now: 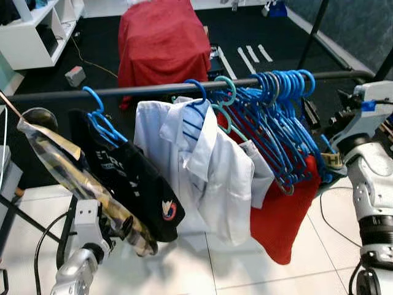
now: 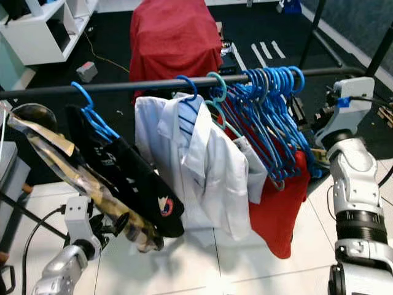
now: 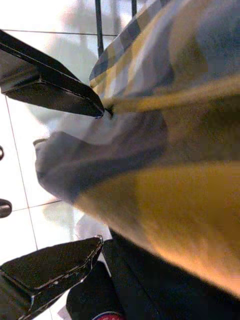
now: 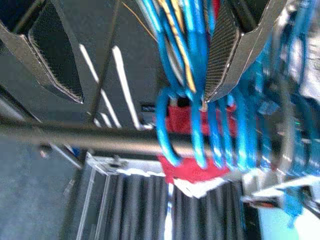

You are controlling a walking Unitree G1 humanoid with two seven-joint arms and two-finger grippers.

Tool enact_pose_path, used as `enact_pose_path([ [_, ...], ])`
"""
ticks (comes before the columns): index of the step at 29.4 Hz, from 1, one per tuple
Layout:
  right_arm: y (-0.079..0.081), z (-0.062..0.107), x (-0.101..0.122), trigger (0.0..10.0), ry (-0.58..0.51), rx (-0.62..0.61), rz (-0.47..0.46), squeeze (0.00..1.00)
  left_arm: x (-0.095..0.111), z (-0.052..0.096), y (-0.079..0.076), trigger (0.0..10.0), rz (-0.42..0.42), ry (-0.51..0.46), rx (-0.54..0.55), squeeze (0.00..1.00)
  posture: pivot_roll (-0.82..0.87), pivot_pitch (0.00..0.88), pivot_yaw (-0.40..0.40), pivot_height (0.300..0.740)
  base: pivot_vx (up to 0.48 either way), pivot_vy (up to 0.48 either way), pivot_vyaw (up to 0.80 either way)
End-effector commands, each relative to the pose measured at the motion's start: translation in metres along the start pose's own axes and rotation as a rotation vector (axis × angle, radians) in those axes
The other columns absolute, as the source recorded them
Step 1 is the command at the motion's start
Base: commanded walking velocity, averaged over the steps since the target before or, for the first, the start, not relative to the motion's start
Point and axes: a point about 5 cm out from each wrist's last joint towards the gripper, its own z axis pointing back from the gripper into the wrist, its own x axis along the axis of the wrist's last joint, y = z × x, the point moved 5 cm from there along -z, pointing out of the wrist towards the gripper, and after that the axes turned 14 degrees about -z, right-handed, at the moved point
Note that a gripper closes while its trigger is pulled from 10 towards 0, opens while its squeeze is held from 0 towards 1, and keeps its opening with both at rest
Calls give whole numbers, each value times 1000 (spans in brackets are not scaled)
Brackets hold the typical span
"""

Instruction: Hang hanger

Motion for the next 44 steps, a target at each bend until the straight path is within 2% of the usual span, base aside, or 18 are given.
enact_pose_path([
  [1, 14, -4, 3, 10000, -2, 67, -17, 0, -10, 6, 4, 10000, 3, 25, 15, 0, -63, 181, 44, 740, 0, 0, 0],
  [3, 32, -5, 3, 10000, 7, 154, -31, 0, -12, 9, 4, 10000, 0, 32, 15, 0, -61, 187, 45, 740, 0, 0, 0],
  [4, 32, -5, 3, 10000, 7, 154, -31, 0, -12, 9, 4, 10000, 0, 32, 15, 0, -61, 187, 45, 740, 0, 0, 0],
  [8, 89, 1, 7, 10000, 4, 411, -115, 0, -22, 15, 3, 10000, 2, 57, 17, 0, -57, 200, 45, 740, 0, 0, 0],
  [10, 95, 2, 9, 10000, 0, 437, -128, 0, -23, 16, 3, 10000, 6, 60, 18, 0, -57, 200, 45, 740, 0, 0, 0],
  [17, 101, 5, 12, 10000, 3, 467, -136, 0, -24, 17, 4, 10000, 10, 62, 17, 0, -57, 207, 46, 740, 0, 0, 0],
  [20, 94, 2, 5, 10000, 42, 420, -102, 0, -24, 18, 3, 10000, 12, 62, 15, 0, -58, 209, 45, 740, 0, 0, 0],
  [21, 86, -3, -9, 10000, 93, 348, -69, 0, -24, 18, 3, 10000, 13, 62, 13, 0, -55, 209, 44, 740, 0, 0, 0],
  [23, 86, -3, -9, 10000, 93, 348, -69, 0, -24, 18, 3, 10000, 13, 62, 13, 0, -55, 209, 44, 740, 0, 0, 0],
  [24, 78, -5, -36, 10000, 197, 276, -33, 0, -24, 18, 2, 10000, 15, 61, 10, 0, -52, 210, 43, 740, 0, 0, 0],
  [27, 80, -4, -43, 10000, 225, 280, -35, 0, -24, 18, 2, 10000, 15, 60, 9, 0, -52, 210, 43, 740, 0, 0, 0],
  [28, 85, -2, -50, 7294, 258, 307, -34, 0, -24, 18, 1, 10000, 16, 60, 8, 0, -51, 210, 43, 740, 0, 0, 0],
  [30, 85, -2, -50, 7294, 258, 307, -34, 0, -24, 18, 1, 10000, 16, 60, 8, 0, -51, 210, 43, 740, 0, 0, 0],
  [31, 89, 1, -56, 6784, 292, 339, -31, 0, -24, 18, 1, 10000, 17, 60, 7, 0, -50, 210, 41, 740, 0, 0, 0],
  [33, 89, 1, -56, 6784, 292, 339, -31, 0, -24, 18, 1, 10000, 17, 60, 7, 0, -50, 210, 41, 740, 0, 0, 0],
  [34, 93, 3, -60, 7647, 312, 362, -28, 0, -24, 18, 1, 10000, 17, 59, 7, 0, -49, 211, 41, 740, 0, 0, 0],
  [35, 99, 3, -52, 10000, 282, 402, -40, 0, -24, 19, 1, 10000, 18, 58, 7, 0, -47, 213, 39, 740, 0, 0, 0],
  [44, 123, 0, -18, 10000, 167, 513, -73, 0, -24, 20, 1, 10000, 19, 57, 5, 0, -49, 214, 40, 740, 0, 0, 0],
])
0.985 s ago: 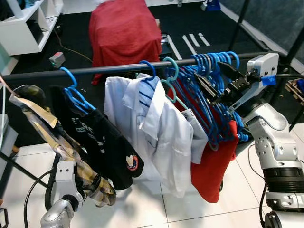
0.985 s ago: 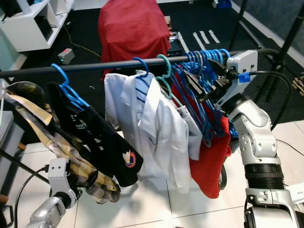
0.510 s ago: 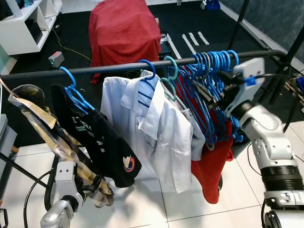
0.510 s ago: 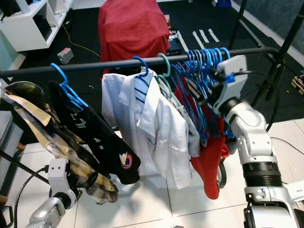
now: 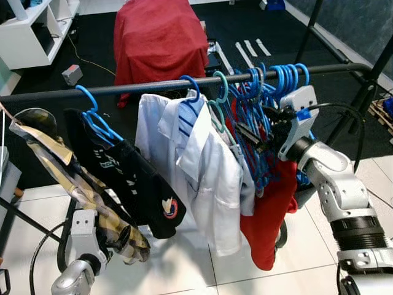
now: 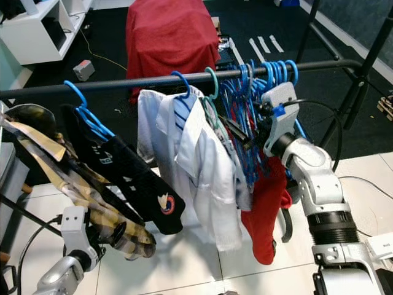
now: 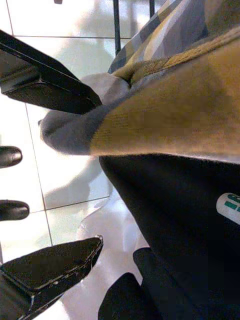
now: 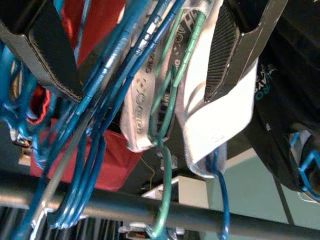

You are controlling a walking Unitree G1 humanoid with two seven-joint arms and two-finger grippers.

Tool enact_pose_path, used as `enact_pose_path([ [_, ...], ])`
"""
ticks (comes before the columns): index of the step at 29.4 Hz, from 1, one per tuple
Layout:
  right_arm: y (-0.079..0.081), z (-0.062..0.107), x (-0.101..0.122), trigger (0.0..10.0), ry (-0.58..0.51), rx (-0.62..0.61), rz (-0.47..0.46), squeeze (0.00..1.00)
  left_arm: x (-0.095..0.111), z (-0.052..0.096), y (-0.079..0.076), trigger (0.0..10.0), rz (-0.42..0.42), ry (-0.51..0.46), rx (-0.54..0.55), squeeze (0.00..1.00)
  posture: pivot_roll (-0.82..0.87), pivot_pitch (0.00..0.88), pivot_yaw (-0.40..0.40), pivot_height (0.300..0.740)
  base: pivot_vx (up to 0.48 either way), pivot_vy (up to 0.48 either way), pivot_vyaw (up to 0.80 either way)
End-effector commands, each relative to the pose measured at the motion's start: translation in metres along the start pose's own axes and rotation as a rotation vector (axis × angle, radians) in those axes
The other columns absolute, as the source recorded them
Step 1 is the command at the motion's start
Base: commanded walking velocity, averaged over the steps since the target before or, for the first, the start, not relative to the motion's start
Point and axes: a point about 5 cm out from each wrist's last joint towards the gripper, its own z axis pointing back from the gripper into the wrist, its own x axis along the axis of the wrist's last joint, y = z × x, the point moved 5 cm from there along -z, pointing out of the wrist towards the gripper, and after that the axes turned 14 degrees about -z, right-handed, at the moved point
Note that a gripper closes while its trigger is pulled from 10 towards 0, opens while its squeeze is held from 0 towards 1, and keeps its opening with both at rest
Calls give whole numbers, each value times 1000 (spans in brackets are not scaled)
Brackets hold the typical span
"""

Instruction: Hang hanger

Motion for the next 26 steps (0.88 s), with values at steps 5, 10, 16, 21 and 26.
enact_pose_path([
  [5, 12, -4, 11, 10000, -33, 58, 16, 0, -9, 5, 0, 10000, 16, 28, 0, 0, -49, 214, 39, 740, 0, 0, 0],
  [10, 18, -11, 23, 10000, -35, 41, 75, 0, -9, 5, -1, 10000, 19, 27, 0, 0, -49, 215, 31, 740, 0, 0, 0],
  [16, 10, -15, 18, 10000, 1, -35, 68, 0, -8, 5, -2, 10000, 20, 25, -1, 0, -49, 215, 28, 740, 0, 0, 0],
  [21, 0, -14, 7, 10000, 49, -112, 49, 0, -8, 5, -3, 10000, 20, 24, -4, 0, -54, 212, 28, 740, 0, 0, 0],
  [26, 14, -13, 0, 10000, 105, -49, 65, 0, -9, 4, -4, 10000, 20, 26, -6, 0, -53, 205, 24, 740, 0, 0, 0],
])
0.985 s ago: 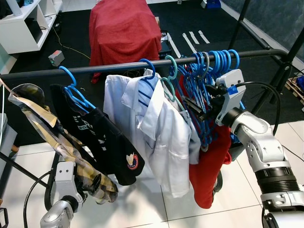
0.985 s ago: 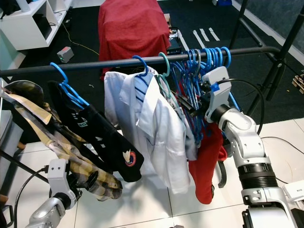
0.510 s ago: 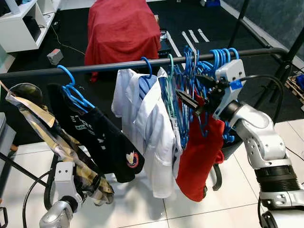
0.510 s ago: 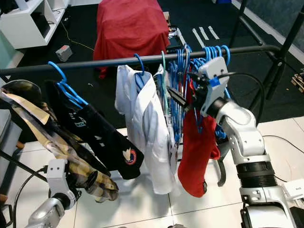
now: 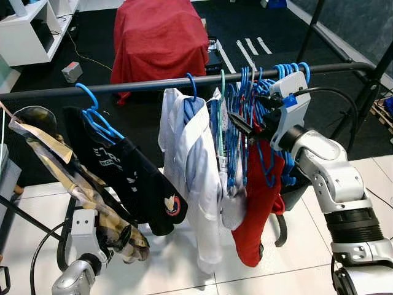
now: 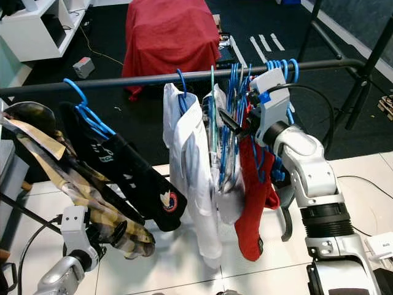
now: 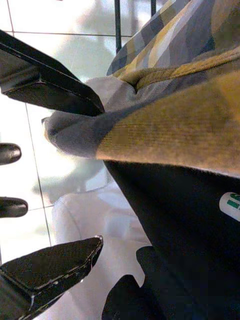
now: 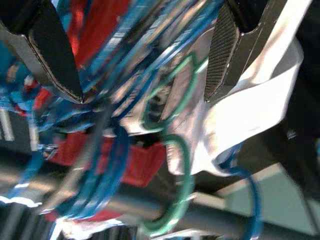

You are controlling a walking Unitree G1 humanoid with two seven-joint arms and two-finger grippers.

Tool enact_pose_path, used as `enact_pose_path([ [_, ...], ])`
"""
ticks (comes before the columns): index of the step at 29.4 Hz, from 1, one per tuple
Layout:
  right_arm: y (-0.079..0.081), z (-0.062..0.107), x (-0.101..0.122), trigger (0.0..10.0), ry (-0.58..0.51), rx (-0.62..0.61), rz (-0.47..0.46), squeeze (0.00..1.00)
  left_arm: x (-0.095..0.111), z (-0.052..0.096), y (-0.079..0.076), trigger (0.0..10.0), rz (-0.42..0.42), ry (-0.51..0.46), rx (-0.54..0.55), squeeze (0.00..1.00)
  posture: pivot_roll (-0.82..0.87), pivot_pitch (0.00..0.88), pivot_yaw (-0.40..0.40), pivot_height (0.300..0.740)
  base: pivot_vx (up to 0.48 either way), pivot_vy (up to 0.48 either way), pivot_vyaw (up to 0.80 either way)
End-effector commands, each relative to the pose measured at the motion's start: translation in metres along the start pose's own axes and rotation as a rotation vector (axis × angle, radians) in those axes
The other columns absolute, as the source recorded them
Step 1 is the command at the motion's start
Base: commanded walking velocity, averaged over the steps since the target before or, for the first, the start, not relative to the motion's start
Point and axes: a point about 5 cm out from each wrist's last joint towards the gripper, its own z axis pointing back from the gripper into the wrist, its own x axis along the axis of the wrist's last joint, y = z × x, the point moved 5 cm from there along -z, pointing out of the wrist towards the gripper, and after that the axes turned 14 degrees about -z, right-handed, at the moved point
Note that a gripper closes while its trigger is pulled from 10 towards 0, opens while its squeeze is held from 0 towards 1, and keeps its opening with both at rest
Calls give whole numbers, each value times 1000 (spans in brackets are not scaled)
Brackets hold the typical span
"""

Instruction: Hang hanger

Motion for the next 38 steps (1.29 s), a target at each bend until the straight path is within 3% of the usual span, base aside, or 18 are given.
enact_pose_path([
  [1, 9, 1, -6, 10000, 32, 35, 13, 0, -10, 4, -1, 10000, 12, 33, -3, 0, -53, 205, 24, 740, 0, 0, 0],
  [5, 12, 2, -8, 10000, 48, 40, 22, 0, -10, 4, -2, 10000, 12, 33, -3, 0, -53, 205, 24, 740, 0, 0, 0],
  [7, 36, 5, -2, 10000, 50, 135, 28, 0, -10, 4, -2, 10000, 11, 32, -4, 0, -55, 200, 23, 740, 0, 0, 0],
  [8, 36, 5, -2, 10000, 50, 135, 28, 0, -10, 4, -2, 10000, 11, 32, -4, 0, -55, 200, 23, 740, 0, 0, 0],
  [9, 48, 8, 3, 10000, 46, 187, 30, 0, -10, 3, -2, 10000, 11, 32, -6, 0, -57, 198, 24, 740, 0, 0, 0],
  [13, 61, 12, 12, 10000, 38, 254, 42, 0, -9, 3, -3, 10000, 12, 33, -7, 0, -61, 198, 24, 740, 0, 0, 0],
  [16, 63, 13, 14, 10000, 36, 264, 45, 0, -9, 2, -3, 10000, 12, 33, -8, 0, -61, 198, 24, 740, 0, 0, 0],
  [20, 60, 11, 15, 10000, 29, 247, 38, 0, -9, 2, -3, 10000, 12, 32, -8, 0, -60, 199, 25, 740, 0, 0, 0],
  [25, 35, -6, 3, 10000, 23, 123, -2, 0, -8, 1, -3, 10000, 11, 30, -9, 0, -51, 202, 27, 740, 0, 0, 0],
  [28, 35, -6, 3, 10000, 23, 123, -2, 0, -8, 1, -3, 10000, 11, 30, -9, 0, -51, 202, 27, 740, 0, 0, 0],
  [30, 25, -13, -5, 10000, 30, 93, -36, 0, -8, 1, -3, 10000, 10, 31, -10, 0, -49, 202, 27, 740, 0, 0, 0],
  [32, 21, -20, -42, 10000, 129, 101, -97, 0, -9, 3, -2, 10000, 9, 32, -10, 0, -35, 209, 27, 740, 0, 0, 0],
  [33, 21, -20, -42, 10000, 129, 101, -97, 0, -9, 3, -2, 10000, 9, 32, -10, 0, -35, 209, 27, 740, 0, 0, 0],
  [34, 24, -18, -62, 10000, 192, 126, -89, 0, -9, 4, -1, 10000, 9, 32, -9, 0, -24, 213, 24, 740, 0, 0, 0],
  [38, 27, -15, -73, 10000, 227, 154, -66, 0, -9, 6, 0, 10000, 8, 32, -8, 0, -19, 218, 24, 740, 0, 0, 0],
])
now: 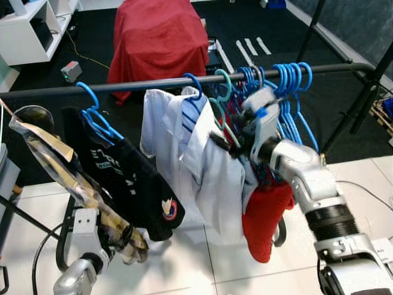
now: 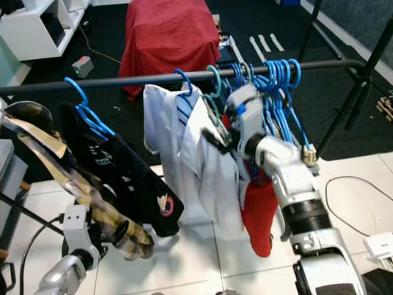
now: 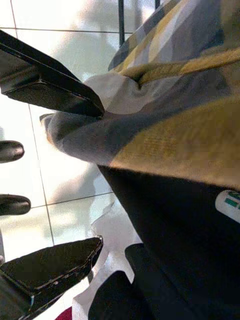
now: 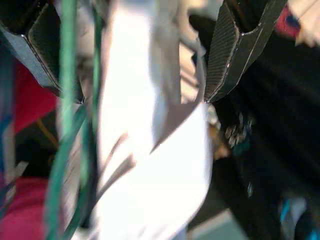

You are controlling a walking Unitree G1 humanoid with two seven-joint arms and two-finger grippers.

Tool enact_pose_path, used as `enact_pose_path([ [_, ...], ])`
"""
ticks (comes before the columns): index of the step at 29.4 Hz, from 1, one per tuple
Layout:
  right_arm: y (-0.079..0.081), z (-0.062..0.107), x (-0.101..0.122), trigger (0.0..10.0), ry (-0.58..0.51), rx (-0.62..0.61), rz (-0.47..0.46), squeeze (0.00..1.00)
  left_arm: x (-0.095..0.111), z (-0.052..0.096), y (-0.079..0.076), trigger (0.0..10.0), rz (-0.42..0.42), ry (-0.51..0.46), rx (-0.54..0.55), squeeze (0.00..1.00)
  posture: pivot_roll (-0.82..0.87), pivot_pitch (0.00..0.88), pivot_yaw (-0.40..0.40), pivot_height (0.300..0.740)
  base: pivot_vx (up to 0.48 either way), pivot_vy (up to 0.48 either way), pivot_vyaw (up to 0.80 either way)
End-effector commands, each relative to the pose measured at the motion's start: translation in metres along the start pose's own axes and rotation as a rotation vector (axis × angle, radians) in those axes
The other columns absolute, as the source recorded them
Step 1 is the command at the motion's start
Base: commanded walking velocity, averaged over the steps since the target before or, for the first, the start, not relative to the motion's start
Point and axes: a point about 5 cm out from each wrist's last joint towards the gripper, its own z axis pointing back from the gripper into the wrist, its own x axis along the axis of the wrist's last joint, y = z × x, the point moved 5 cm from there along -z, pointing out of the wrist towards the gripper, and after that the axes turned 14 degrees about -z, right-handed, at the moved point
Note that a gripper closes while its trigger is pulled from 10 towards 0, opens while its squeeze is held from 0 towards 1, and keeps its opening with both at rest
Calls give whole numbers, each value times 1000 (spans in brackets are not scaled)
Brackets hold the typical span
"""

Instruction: Hang hanger

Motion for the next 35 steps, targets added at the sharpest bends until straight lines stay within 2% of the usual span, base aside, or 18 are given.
enact_pose_path([
  [1, 5, 1, -2, 10000, 5, 35, 39, 0, -7, 7, 3, 10000, 5, 24, 3, 0, -20, 225, 28, 740, 0, 0, 0],
  [2, 6, 3, 7, 10000, -25, 43, 59, 0, -8, 8, 4, 10000, 4, 25, 3, 0, -19, 228, 30, 740, 0, 0, 0],
  [5, 6, 3, 7, 10000, -25, 43, 59, 0, -8, 8, 4, 10000, 4, 25, 3, 0, -19, 228, 30, 740, 0, 0, 0],
  [6, 4, 6, 18, 10000, -57, 32, 79, 0, -8, 9, 5, 10000, 4, 26, 3, 0, -16, 233, 31, 740, 0, 0, 0],
  [8, 4, 6, 18, 10000, -57, 32, 79, 0, -8, 9, 5, 10000, 4, 26, 3, 0, -16, 233, 31, 740, 0, 0, 0],
  [9, -1, 9, 25, 10000, -74, 5, 93, 0, -9, 10, 6, 10000, 3, 29, 3, 0, -16, 233, 32, 740, 0, 0, 0],
  [14, -15, 11, 23, 10000, -50, -80, 126, 0, -9, 10, 5, 10000, 2, 31, 1, 0, -19, 233, 35, 740, 0, 0, 0],
  [19, -16, 11, 26, 10000, -72, -87, 114, 0, -8, 9, 5, 10000, 2, 30, 0, 0, -22, 230, 33, 740, 0, 0, 0],
  [21, -18, 12, 33, 10000, -115, -91, 88, 0, -8, 8, 4, 10000, 3, 30, -1, 0, -24, 228, 31, 740, 0, 0, 0],
  [22, -24, 14, 40, 10000, -172, -118, 25, 0, -8, 7, 4, 10000, 4, 29, 0, 0, -25, 223, 29, 740, 0, 0, 0],
  [23, -24, 14, 40, 10000, -172, -118, 25, 0, -8, 7, 4, 10000, 4, 29, 0, 0, -25, 223, 29, 740, 0, 0, 0],
  [24, -30, 16, 43, 10000, -207, -140, -25, 0, -7, 6, 3, 10000, 4, 28, 0, 0, -25, 221, 28, 740, 0, 0, 0],
  [25, -30, 16, 43, 10000, -207, -140, -25, 0, -7, 6, 3, 10000, 4, 28, 0, 0, -25, 221, 28, 740, 0, 0, 0],
  [26, -34, 17, 44, 10000, -227, -154, -63, 0, -7, 6, 3, 10000, 5, 28, 0, 0, -25, 221, 28, 740, 0, 0, 0],
  [30, -34, 18, 45, 10000, -249, -150, -97, 0, -7, 6, 3, 10000, 5, 27, 0, 0, -25, 221, 28, 740, 0, 0, 0],
  [31, -32, 20, 49, 10000, -284, -125, -138, 0, -7, 6, 3, 10000, 6, 28, 0, 0, -27, 220, 28, 740, 0, 0, 0],
  [35, -30, 21, 51, 10000, -299, -109, -162, 0, -7, 6, 3, 10000, 6, 28, -1, 0, -28, 218, 29, 740, 0, 0, 0],
])
